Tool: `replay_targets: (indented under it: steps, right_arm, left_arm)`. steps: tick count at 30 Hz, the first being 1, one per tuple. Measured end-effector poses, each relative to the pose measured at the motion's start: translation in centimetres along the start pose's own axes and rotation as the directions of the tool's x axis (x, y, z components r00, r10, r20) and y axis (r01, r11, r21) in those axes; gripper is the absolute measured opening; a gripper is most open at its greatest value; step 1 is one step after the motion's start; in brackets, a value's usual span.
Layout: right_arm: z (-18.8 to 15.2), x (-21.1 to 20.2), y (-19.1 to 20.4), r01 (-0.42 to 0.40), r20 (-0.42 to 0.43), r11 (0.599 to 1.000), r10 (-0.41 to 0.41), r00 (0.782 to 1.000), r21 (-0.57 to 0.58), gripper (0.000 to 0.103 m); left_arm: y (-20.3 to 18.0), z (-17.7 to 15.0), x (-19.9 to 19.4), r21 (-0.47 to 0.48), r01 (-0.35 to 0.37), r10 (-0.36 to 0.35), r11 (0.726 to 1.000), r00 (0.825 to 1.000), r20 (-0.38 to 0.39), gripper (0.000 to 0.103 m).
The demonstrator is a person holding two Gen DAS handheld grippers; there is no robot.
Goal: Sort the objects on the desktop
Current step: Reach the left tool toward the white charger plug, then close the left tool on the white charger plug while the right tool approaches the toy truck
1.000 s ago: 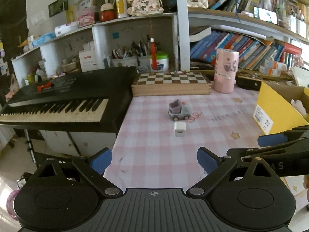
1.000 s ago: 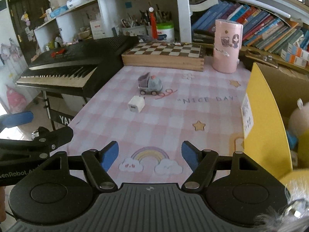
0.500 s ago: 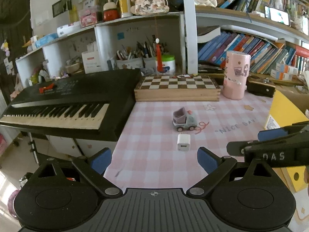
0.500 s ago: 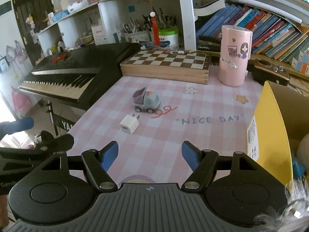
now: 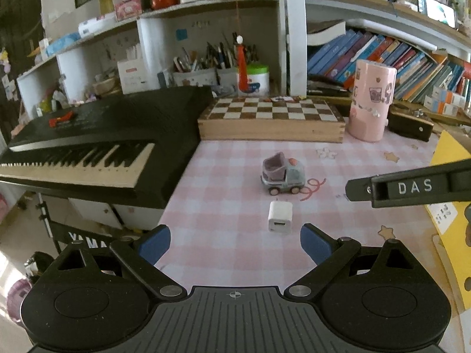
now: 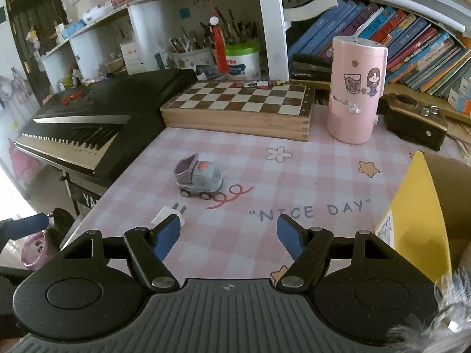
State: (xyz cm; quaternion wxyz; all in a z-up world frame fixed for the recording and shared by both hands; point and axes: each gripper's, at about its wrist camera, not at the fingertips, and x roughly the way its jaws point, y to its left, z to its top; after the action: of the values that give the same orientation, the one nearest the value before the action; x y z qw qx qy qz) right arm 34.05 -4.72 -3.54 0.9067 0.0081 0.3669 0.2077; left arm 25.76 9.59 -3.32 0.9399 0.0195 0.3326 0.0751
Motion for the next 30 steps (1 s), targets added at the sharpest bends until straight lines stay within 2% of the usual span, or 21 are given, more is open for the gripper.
replay_targets:
  steps: [9, 13, 18, 30]
  right_arm:
    - [1.6, 2.9, 0.0, -0.001, -0.019, 1.0, 0.001, 1.0, -0.022, 0.071]
    - [2.4, 4.0, 0.1, 0.001, -0.021, 0.999, -0.002, 1.0, -0.036, 0.071]
    - [3.1, 5.3, 0.2, -0.005, -0.022, 0.998, 0.004, 1.0, -0.055, 0.072]
    - [3.7, 7.6, 0.9, -0.025, -0.048, 0.996, 0.021, 0.999, -0.085, 0.076]
  left_arm:
    - [-1.0, 0.8, 3.3, 0.007, 0.042, -0.042, 0.999, 0.999, 0.005, 0.095]
    - [-1.4, 1.1, 5.2, 0.001, 0.058, -0.058, 0.998, 0.998, -0.021, 0.089]
    - [-2.0, 1.4, 6.9, 0.028, 0.048, -0.047, 0.998, 0.998, -0.031, 0.082]
    - [-2.8, 1.9, 8.9, 0.045, 0.069, -0.067, 0.997, 0.996, -0.051, 0.067]
